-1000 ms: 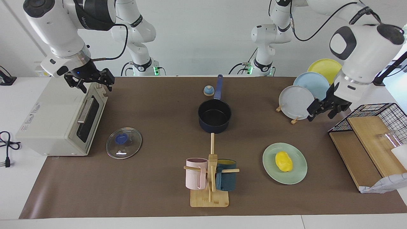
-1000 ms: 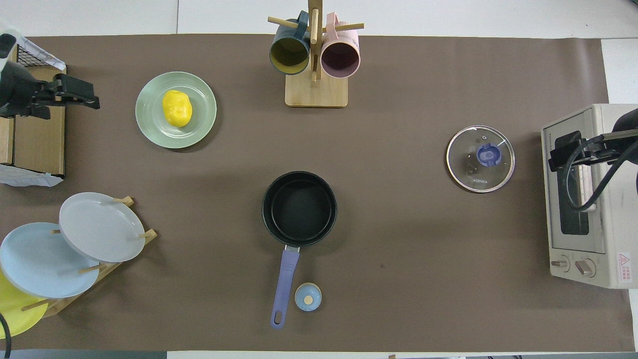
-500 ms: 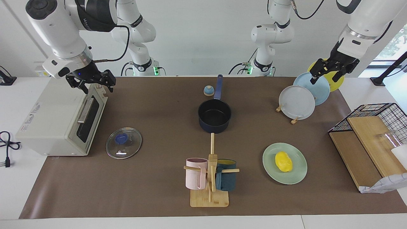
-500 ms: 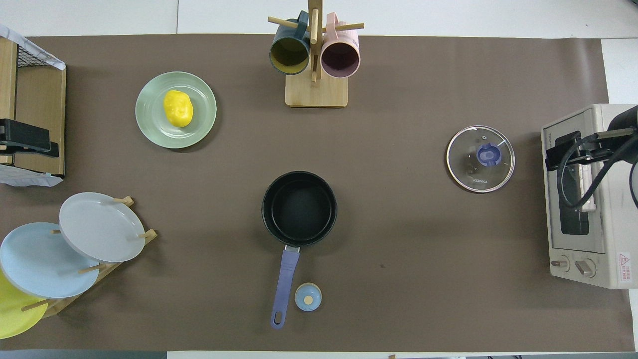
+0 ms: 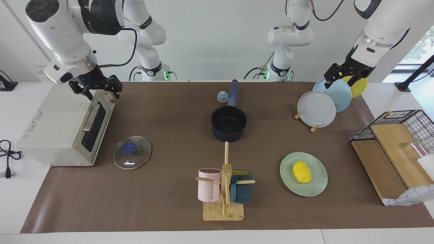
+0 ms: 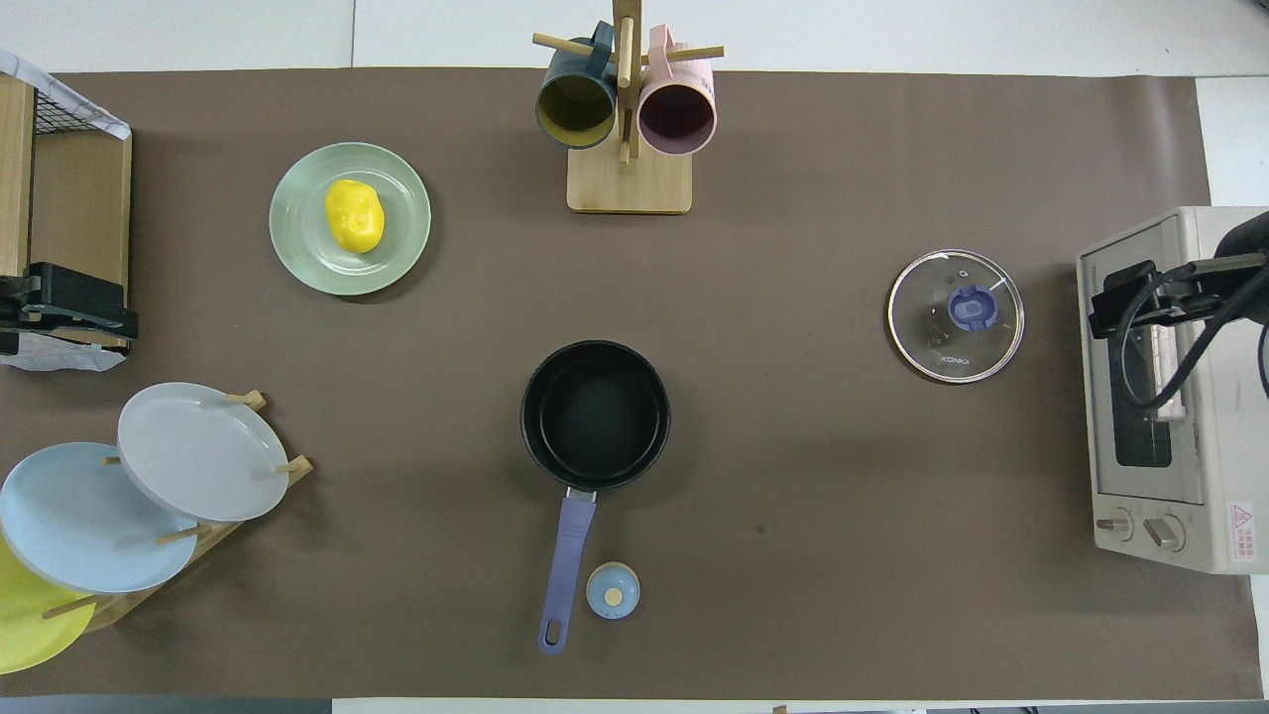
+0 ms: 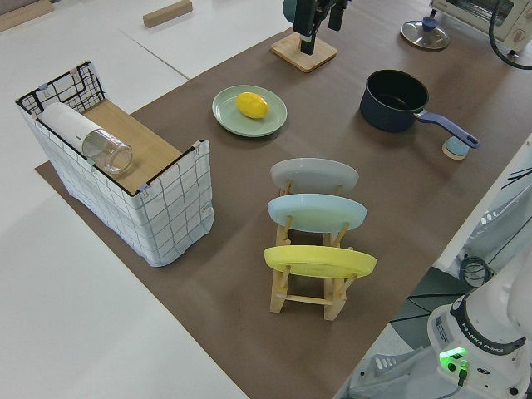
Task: Transfer potato from pot to plate
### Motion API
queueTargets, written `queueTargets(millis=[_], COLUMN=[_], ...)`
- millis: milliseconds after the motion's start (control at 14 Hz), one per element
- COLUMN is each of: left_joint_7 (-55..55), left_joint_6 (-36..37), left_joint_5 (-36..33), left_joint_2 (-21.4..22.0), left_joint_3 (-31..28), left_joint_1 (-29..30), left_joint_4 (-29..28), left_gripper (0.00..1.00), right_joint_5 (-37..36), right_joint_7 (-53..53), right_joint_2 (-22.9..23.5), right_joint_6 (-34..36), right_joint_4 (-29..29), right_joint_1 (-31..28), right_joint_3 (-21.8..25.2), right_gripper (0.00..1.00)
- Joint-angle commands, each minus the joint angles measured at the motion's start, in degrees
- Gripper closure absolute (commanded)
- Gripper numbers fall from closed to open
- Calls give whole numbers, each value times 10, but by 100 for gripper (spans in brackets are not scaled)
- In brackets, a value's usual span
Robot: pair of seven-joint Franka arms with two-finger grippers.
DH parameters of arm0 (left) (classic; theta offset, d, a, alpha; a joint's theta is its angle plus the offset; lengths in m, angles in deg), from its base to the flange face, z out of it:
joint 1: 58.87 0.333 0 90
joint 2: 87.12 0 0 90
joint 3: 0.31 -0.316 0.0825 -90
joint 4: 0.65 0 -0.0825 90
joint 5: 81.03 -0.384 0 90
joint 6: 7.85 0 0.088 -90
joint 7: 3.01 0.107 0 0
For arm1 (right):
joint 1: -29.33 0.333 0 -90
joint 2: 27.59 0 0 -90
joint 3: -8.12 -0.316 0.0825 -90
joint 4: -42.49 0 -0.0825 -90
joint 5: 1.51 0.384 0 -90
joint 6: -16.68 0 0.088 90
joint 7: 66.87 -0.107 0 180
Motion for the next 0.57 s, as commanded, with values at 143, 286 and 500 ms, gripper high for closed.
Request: queueTargets(millis=[143, 286, 500], left_joint_7=[6, 6, 6], left_joint_6=[4, 5, 7], left_joint_5=[-14, -14, -14], left_joint_2=[-10, -9, -7], left_joint_3=[-3, -3, -2], left_joint_1=[-11, -11, -11], left_joint_4=[11, 10, 10], left_gripper=[0, 0, 0], right_joint_5=[1, 2, 3], right_joint_7=[-11, -11, -11], right_joint_2=[-8, -9, -9], right_joint_6=[-5, -4, -4], right_joint_4=[-4, -8, -8], right_joint_1=[-4, -1, 2], right_joint_3=[1, 1, 0], right_gripper=[0, 0, 0])
